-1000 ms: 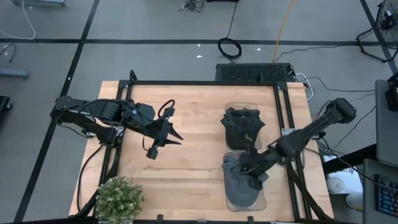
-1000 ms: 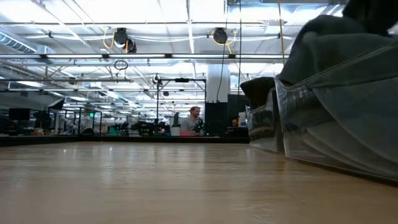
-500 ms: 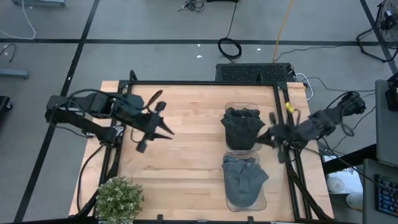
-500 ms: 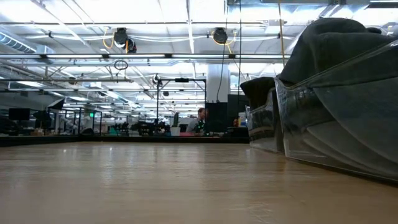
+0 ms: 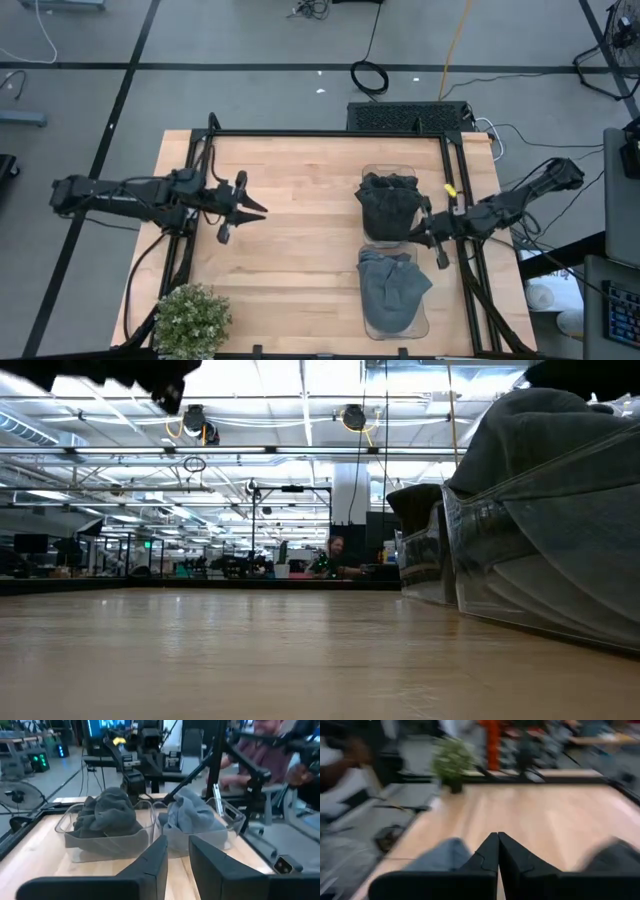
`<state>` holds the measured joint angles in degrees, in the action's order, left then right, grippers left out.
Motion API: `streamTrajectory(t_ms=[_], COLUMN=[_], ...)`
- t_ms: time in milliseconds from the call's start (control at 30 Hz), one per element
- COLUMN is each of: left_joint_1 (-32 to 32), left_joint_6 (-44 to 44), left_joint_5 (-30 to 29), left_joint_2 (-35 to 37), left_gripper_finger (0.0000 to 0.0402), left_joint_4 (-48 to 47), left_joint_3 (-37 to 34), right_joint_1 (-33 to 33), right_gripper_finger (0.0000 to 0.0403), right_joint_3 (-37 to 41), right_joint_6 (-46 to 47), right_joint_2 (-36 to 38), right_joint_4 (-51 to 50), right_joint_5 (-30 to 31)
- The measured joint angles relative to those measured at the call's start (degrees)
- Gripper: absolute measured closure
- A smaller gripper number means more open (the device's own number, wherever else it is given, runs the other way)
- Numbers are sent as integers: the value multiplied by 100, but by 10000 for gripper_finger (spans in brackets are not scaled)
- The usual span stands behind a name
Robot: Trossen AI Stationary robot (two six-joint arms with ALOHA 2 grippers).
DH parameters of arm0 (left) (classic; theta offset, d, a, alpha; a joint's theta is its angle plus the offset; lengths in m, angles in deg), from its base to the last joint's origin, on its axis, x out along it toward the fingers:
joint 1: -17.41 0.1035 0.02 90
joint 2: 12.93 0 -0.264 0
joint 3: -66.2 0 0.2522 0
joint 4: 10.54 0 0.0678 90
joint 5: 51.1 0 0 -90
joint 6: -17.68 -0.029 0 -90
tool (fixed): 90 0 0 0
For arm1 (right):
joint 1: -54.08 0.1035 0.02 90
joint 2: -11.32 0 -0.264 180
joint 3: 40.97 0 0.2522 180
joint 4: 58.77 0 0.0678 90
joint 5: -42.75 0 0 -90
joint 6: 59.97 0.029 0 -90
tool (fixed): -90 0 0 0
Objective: Pick & Place hat
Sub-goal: Return to Home Position
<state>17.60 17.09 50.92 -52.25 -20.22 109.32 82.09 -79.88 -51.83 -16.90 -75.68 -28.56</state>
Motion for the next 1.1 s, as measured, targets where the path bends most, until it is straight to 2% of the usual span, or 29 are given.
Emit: streamTrajectory(t_ms=[100,233,433,600,733,967,1100], left_joint_1=[55,68,66,92,202,254,254], left_joint_6=[156,302,336,307,362,438,528], left_joint_5=[25,20,21,19,-5,-11,-164], left_joint_2=[330,657,1061,1338,1603,1780,1798], left_gripper_finger=[316,316,316,316,316,316,316], left_joint_4=[515,717,901,956,980,1853,1843], left_joint_3=[-566,-1070,-1497,-1692,-1986,-2722,-2863], right_joint_1=[-267,-825,-1926,-2955,-3522,-3781,-3781], right_gripper_finger=[403,403,403,403,403,403,403], right_joint_3=[524,1171,1810,1917,1919,2005,2134], right_joint_6=[-273,-187,-298,-192,-188,-192,-320], right_joint_2=[172,387,832,1130,1317,1579,1923], right_joint_4=[952,1699,2653,2651,2616,2412,2370], right_joint_5=[-619,-711,-1462,-2178,-2643,-2638,-2636])
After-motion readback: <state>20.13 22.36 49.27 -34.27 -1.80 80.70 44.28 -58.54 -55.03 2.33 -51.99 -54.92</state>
